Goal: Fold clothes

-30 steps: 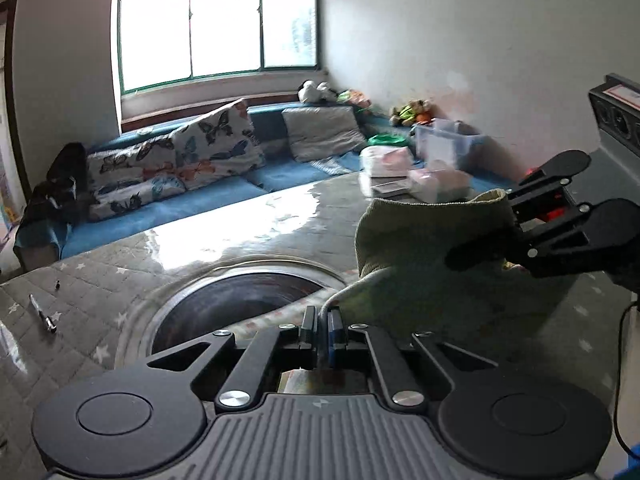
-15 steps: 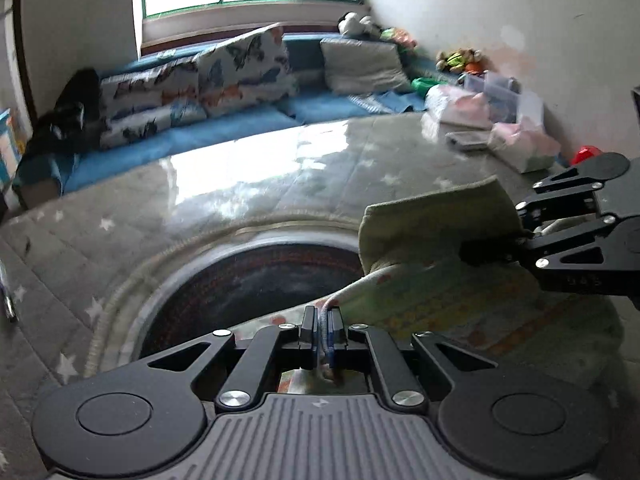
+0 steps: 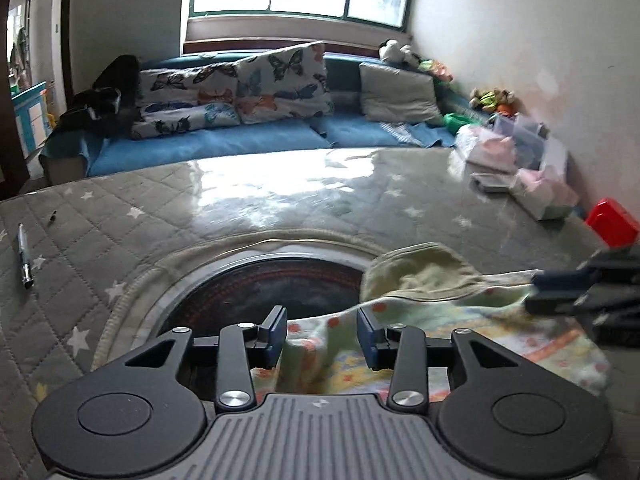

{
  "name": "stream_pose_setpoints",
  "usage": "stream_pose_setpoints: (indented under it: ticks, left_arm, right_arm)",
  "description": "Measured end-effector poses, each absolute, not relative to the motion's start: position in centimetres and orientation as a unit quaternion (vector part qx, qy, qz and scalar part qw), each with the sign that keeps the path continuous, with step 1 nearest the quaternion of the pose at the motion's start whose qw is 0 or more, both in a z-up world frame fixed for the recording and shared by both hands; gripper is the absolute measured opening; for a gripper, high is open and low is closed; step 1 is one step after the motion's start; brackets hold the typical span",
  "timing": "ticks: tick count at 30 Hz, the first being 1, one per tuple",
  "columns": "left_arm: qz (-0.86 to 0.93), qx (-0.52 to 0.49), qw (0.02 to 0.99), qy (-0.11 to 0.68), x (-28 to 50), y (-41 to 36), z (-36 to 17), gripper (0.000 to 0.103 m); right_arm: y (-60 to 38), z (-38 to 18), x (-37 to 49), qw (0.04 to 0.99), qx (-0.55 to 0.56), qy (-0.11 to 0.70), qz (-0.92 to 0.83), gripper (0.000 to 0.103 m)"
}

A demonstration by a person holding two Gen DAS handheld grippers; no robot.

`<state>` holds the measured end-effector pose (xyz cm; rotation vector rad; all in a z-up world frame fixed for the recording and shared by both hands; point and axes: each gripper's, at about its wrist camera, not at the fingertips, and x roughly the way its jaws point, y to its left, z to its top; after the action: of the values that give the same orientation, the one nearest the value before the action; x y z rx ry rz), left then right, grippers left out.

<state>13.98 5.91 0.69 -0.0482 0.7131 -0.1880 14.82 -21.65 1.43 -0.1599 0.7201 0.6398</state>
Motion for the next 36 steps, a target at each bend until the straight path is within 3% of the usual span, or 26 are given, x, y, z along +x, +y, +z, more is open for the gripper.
stream_pose_setpoints:
  ticks: [12, 21, 24, 30, 36]
  left_arm:
    - [-0.112, -0.024, 0.921, 0.373, 13.9, 4.3, -1.1, 0.046]
    - [-0.133, -0.023, 0.918, 0.372, 14.4, 2.3, -1.0, 0.046]
    - [-0.119, -0.026, 0.915, 0.385, 15.4, 2.4, -2.0, 0.046]
    - [-0.109, -0.050, 0.916, 0.382, 14.5, 3.4, -2.0, 0.054]
    - [-0.120, -0.040, 0.922, 0.366, 10.6, 3.0, -1.4, 0.055]
  right_arm:
    - [-25.1, -1.1, 16.5, 0.899, -0.024, 0.366, 0.238, 0.029]
    - [-20.9, -0.7, 16.3, 0.887, -0.037, 0.360, 0.286, 0.030]
    - [-20.0, -1.4, 17.1, 0.886, -0.038, 0.366, 0.280, 0.033]
    - [-19.6, -0.7, 16.1, 0.892, -0.043, 0.349, 0.282, 0.048]
    - [-19.1, -0.3, 13.1, 0.891, -0.048, 0.340, 0.296, 0.049]
